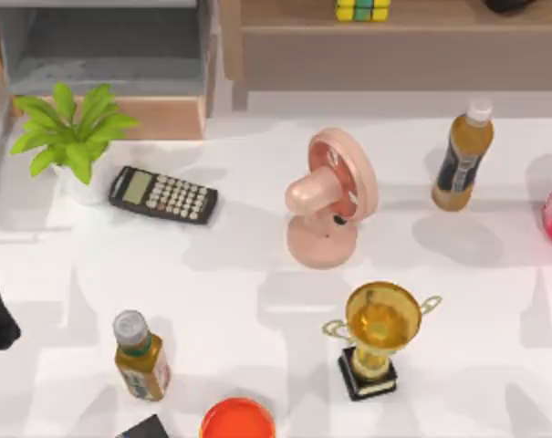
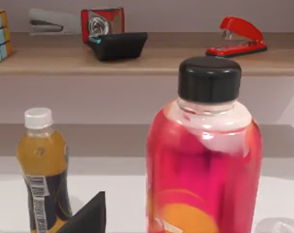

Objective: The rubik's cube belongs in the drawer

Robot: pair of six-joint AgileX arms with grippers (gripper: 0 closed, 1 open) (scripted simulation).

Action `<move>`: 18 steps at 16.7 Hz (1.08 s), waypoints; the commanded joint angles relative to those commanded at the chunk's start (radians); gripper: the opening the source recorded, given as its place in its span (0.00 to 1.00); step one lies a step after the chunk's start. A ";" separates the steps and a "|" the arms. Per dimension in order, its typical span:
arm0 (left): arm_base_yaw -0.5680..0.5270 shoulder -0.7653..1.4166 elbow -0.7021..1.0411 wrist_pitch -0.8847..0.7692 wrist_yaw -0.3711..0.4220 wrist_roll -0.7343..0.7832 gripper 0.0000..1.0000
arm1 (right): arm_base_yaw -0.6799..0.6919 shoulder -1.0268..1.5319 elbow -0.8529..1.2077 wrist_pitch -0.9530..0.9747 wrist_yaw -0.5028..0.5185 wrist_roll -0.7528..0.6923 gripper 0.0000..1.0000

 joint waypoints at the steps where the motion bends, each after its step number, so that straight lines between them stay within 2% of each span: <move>1: 0.000 0.000 0.000 0.000 0.000 0.000 1.00 | 0.000 0.000 0.000 0.000 0.000 0.000 1.00; 4: -0.010 0.028 0.019 0.009 -0.009 0.000 1.00 | 0.000 0.000 0.000 0.000 0.000 0.000 1.00; 8: -0.072 0.195 0.135 0.064 -0.063 0.001 1.00 | 0.000 0.000 0.000 0.000 0.000 0.000 1.00; 12: -0.175 0.483 0.333 0.158 -0.156 0.003 1.00 | 0.000 0.000 0.000 0.000 0.000 0.000 1.00; 18: -0.375 1.051 0.721 0.343 -0.338 0.007 1.00 | 0.000 0.000 0.000 0.000 0.000 0.000 1.00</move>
